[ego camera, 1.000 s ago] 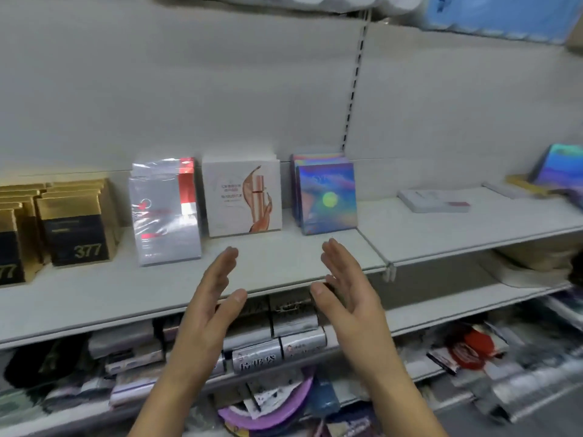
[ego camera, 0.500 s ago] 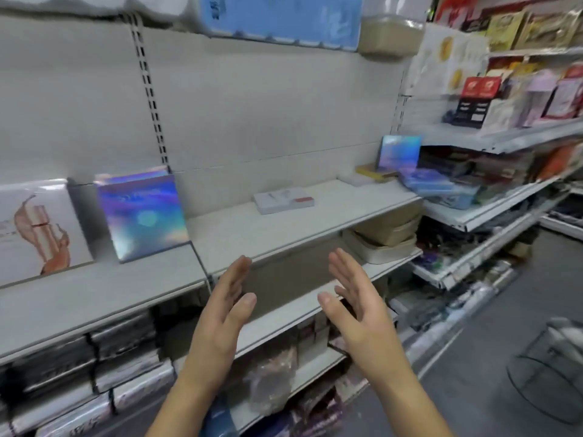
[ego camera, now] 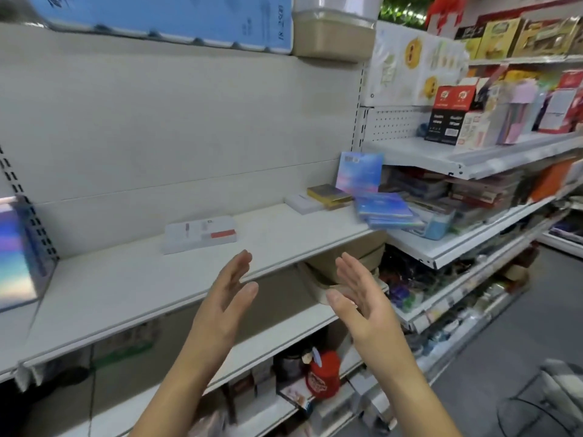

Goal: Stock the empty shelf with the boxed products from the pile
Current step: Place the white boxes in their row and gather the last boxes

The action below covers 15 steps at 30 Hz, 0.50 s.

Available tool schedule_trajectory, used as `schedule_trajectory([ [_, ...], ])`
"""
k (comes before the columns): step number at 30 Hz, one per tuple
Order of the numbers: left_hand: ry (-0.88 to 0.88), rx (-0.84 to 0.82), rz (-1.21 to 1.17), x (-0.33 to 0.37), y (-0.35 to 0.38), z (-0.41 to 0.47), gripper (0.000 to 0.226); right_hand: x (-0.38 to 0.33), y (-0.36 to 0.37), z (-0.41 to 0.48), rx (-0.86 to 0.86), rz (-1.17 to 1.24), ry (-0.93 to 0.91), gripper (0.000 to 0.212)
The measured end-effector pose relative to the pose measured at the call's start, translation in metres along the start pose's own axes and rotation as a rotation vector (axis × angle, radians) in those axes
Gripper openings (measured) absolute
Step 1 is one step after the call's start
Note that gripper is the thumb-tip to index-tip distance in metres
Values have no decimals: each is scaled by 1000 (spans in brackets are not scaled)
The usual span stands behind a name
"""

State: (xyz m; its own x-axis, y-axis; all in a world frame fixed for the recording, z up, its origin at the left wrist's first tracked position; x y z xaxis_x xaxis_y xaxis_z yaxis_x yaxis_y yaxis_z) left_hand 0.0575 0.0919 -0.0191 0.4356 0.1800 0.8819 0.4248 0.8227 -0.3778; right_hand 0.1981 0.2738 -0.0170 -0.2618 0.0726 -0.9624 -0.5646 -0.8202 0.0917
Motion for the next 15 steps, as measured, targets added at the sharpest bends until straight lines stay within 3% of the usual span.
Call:
schedule_trajectory([
  [8,-143,110,60,-33,13,119,56,37,-3,152,-138,-158,20,64],
  [15,-328,88,398,-53,-7,202,55,59,0,277,-234,-443,111,66],
])
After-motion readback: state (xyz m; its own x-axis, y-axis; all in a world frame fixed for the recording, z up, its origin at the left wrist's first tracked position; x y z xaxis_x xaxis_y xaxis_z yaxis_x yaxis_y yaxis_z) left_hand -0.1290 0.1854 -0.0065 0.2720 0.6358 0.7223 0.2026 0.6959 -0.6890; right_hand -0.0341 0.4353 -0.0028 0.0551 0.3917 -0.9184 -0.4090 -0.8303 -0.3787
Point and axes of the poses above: each hand's wrist, its own z-axis towards the middle knuckle, its own y-axis out of the palm, x = y × z, the point moved 1 cm from there along z, towards the middle knuckle, and after that the axes turned 14 degrees about z, right-handed, at the moved point
